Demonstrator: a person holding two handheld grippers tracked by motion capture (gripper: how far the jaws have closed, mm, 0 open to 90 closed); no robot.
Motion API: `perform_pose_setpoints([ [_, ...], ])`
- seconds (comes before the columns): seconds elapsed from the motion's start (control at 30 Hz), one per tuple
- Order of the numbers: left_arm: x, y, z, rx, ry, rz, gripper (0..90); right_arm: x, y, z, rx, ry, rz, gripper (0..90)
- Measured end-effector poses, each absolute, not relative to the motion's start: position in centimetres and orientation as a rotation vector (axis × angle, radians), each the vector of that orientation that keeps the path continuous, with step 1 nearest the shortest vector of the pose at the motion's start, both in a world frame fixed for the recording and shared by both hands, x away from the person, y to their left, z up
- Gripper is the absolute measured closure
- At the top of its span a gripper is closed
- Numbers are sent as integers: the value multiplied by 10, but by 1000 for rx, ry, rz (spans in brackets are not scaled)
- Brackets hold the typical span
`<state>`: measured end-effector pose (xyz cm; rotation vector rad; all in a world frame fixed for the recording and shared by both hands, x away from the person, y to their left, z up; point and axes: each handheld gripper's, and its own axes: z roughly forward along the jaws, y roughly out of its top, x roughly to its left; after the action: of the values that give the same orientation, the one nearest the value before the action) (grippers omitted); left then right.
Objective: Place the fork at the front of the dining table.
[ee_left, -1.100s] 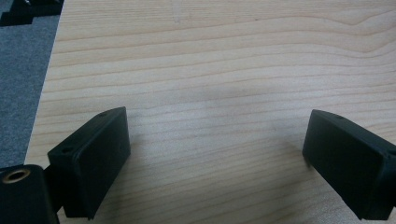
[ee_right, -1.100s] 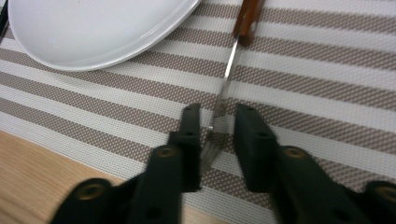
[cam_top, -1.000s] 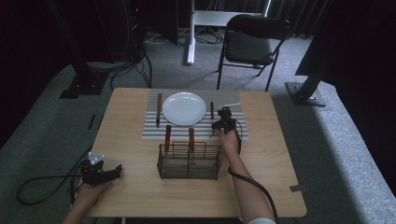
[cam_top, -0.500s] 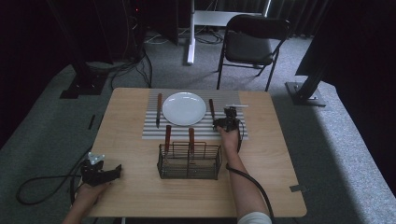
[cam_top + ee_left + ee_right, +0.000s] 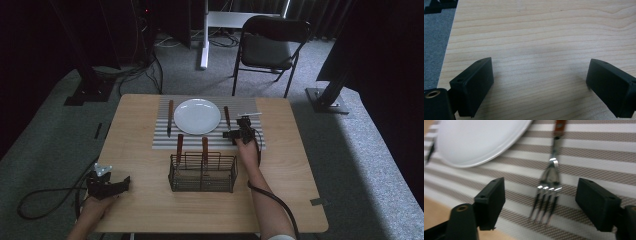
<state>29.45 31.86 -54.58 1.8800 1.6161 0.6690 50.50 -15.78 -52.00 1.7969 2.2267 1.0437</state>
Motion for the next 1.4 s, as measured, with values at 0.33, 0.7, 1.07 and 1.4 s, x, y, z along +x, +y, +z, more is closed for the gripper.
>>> perform_pose_setpoints([
  [0.33,295,319,-546,1880,1616,669,74,496,-146,-523,1749,2352,1088,280],
  [0.7,295,319,-546,1880,1616,669,74,480,-159,-517,1632,2231,1073,153],
  [1.07,295,319,-546,1880,1616,669,74,459,-162,-517,1517,2184,1033,144],
  [1.4,295,319,-546,1880,1616,669,74,433,-177,-517,1506,2109,1044,144],
])
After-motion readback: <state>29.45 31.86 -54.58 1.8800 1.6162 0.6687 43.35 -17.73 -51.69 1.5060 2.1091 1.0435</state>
